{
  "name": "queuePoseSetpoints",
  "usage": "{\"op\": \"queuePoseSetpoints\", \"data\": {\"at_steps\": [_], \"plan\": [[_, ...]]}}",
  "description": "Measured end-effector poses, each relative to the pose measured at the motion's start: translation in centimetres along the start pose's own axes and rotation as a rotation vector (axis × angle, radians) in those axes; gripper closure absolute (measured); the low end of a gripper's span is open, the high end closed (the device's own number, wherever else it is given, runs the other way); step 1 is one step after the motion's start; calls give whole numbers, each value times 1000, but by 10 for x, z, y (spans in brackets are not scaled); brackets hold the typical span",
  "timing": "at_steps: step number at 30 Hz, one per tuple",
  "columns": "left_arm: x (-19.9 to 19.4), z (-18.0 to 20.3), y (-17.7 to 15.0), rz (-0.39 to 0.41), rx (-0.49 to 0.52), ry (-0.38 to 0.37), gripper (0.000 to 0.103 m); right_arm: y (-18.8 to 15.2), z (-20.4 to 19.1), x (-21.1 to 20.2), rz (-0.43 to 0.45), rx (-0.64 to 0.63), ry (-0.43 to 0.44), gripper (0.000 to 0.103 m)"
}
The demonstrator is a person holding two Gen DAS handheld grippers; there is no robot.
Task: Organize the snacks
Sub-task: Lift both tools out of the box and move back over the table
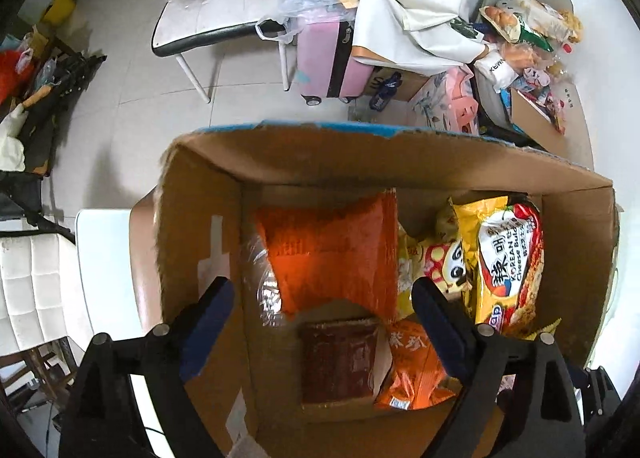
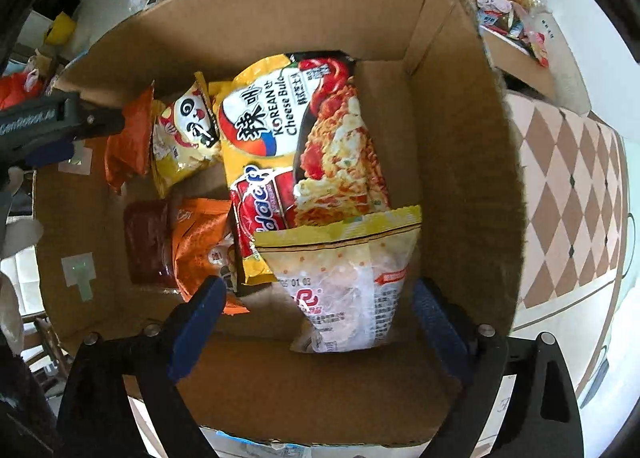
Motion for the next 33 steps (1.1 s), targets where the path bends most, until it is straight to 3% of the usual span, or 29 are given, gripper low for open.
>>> {"op": "queuePoseSetpoints", "data": {"at_steps": [6,16,23,33], "plan": [[-25,-2,-25,94,-24,4,12,-8,4,-13,44,15,15,7],[-85,2,-103,325,-20,26,12,-51,1,-63,256,-1,-16,7],[-118,15,-156,417,5,77,12,-86,0,-96,349,-8,-12,7],[-159,25,-221,502,20,71,12,-143,2,-143,456,-25,6,7]]}}
Point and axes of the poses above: each gripper's, at about its wrist camera, not at the fingertips, and x roughly the way its jaws point, z to its right, y to its top, the point moved 1 cm from there along x, roughly the way its jaws point, and after that the axes turned 4 degrees about x, right-handed, at the moved point
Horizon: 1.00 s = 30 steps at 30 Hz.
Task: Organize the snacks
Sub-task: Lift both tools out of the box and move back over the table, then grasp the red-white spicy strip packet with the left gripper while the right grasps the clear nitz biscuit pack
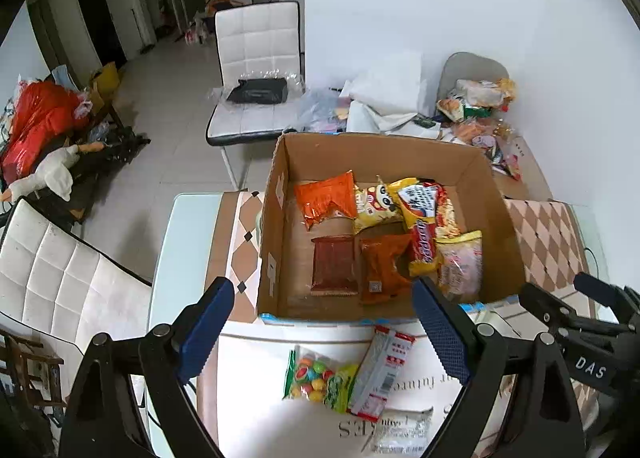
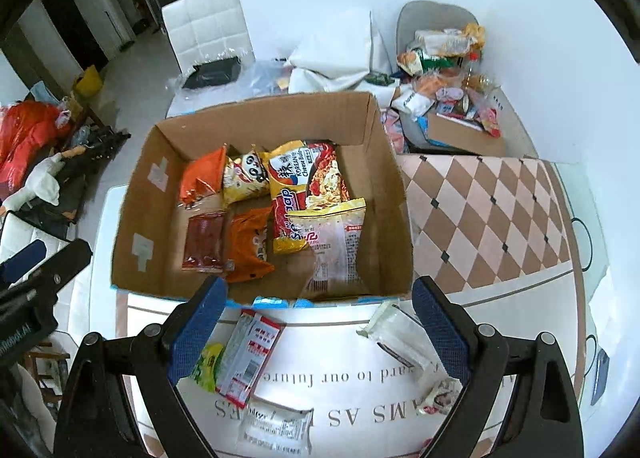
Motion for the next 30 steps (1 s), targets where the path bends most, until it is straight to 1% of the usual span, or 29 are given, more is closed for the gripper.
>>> {"op": "queuePoseSetpoints", "data": {"at_steps": [4,9,14,17,20,22,25,27,30], "plan": [[-25,0,-13,27,-11,0,12,-10,1,-24,28,-3,18,7],[-46,-3,-30,37,-50,-18,12,-24,0,-53,58,-10,40,7],[-58,-4,-52,29,-50,2,12,-43,1,-74,63,-9,63,7],[-52,-2,-72,-9,-40,8,12,-64,9,-74,36,19,75,7],[-33,3,-89,-84,-23,8,12,-90,25,-58,-28,70,76,7],[-16,7,-100,-137,-4,12,12,-107,40,-38,-95,111,71,7],[14,14,-112,-217,21,13,12,-133,56,-1,-214,162,66,7],[32,17,-119,-263,36,20,12,-151,59,26,-299,185,77,7],[49,18,-129,-301,59,57,12,-184,54,74,-434,241,117,7]]}}
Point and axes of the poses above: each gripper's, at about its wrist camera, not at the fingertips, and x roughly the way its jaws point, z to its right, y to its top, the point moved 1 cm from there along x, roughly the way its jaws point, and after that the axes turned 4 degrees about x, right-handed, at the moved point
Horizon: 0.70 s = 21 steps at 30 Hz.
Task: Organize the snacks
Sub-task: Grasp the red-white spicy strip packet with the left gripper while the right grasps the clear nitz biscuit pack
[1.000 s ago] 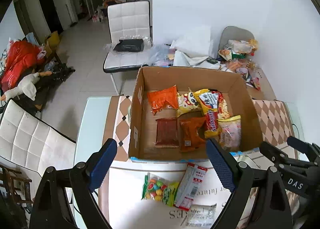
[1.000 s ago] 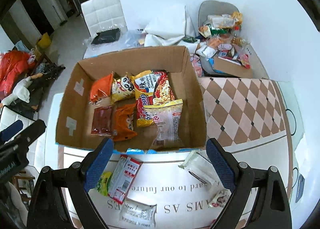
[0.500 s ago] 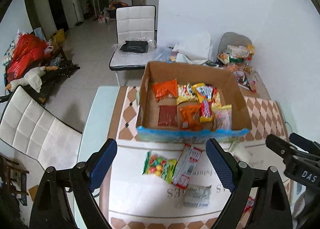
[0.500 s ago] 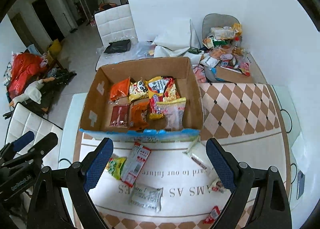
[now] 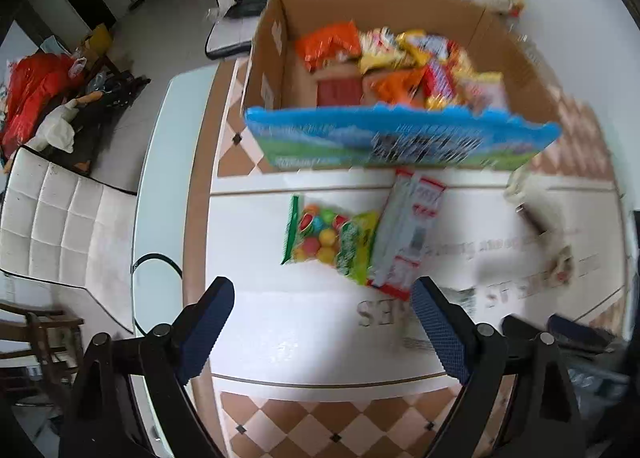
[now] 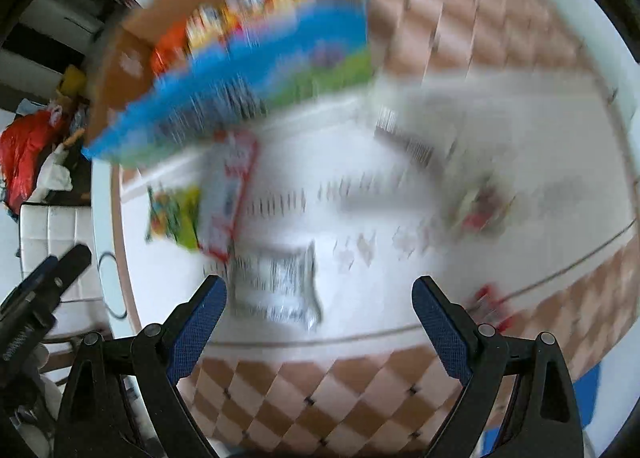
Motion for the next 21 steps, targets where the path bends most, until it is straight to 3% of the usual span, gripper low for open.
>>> {"op": "queuePoseSetpoints", "data": {"at_steps": [7,11,16,20,21], "plan": [[35,-29,-19,-110,-45,76,12,-16,-15,90,-170,66,-25,7],[45,-48,-28,-145,-93,84,12,-20,-33,107,-161,47,-99,6],[42,-48,-24,-130,-95,80,12,-23,-51,114,-109,-47,-211,8],[32,-33,-9,-103,-60,48,12,-26,-45,104,-70,-109,-242,37],[32,-27,-5,-104,-44,36,12,-26,-36,102,-75,-110,-248,37]]}}
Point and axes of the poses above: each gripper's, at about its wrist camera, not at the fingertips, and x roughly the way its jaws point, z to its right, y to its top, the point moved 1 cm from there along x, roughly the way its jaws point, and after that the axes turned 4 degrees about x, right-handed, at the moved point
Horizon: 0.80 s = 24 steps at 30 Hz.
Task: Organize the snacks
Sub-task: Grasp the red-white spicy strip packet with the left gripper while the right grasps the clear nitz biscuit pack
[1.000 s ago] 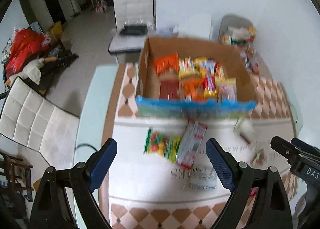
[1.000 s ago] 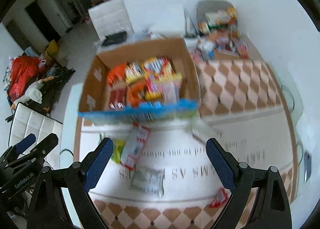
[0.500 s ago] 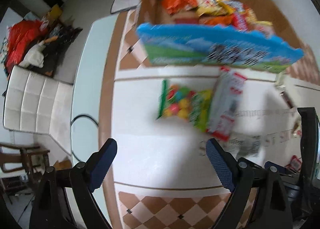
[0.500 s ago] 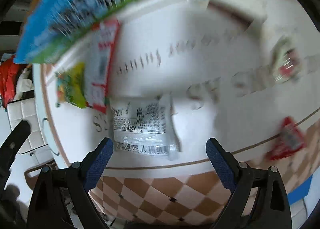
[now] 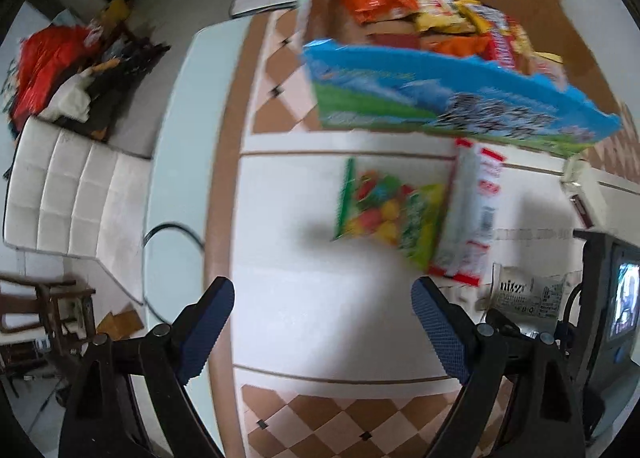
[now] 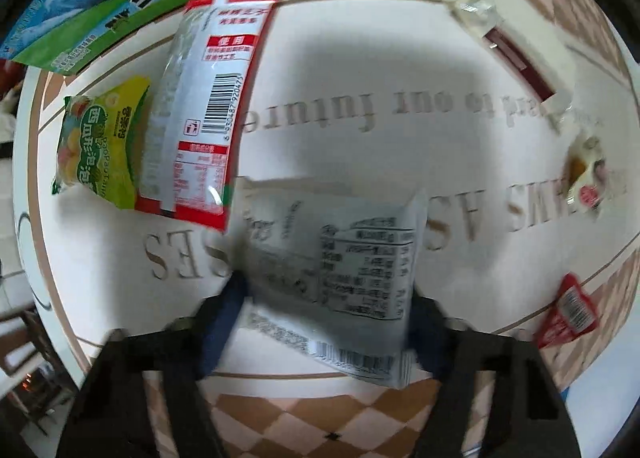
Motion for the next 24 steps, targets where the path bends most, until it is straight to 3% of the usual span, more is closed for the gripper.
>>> {"op": "queuePoseSetpoints", "data": {"at_steps": [11,15,19,20,22,24], "plan": [[41,107,57,-97,242,-104,12,-1,97,6,-16,144,4,37],[60,130,74,-129,275,-106,12,-6,113,11,-25,168,42,33],[74,144,85,-141,280,-105,12,-9,121,16,-8,151,11,25],[77,147,85,-142,286,-98,14,-10,122,17,-7,156,11,23],[83,151,84,-150,289,-88,38,-13,125,19,-10,156,14,23],[88,153,81,-148,292,-46,46,-15,128,21,-11,153,13,23]]}}
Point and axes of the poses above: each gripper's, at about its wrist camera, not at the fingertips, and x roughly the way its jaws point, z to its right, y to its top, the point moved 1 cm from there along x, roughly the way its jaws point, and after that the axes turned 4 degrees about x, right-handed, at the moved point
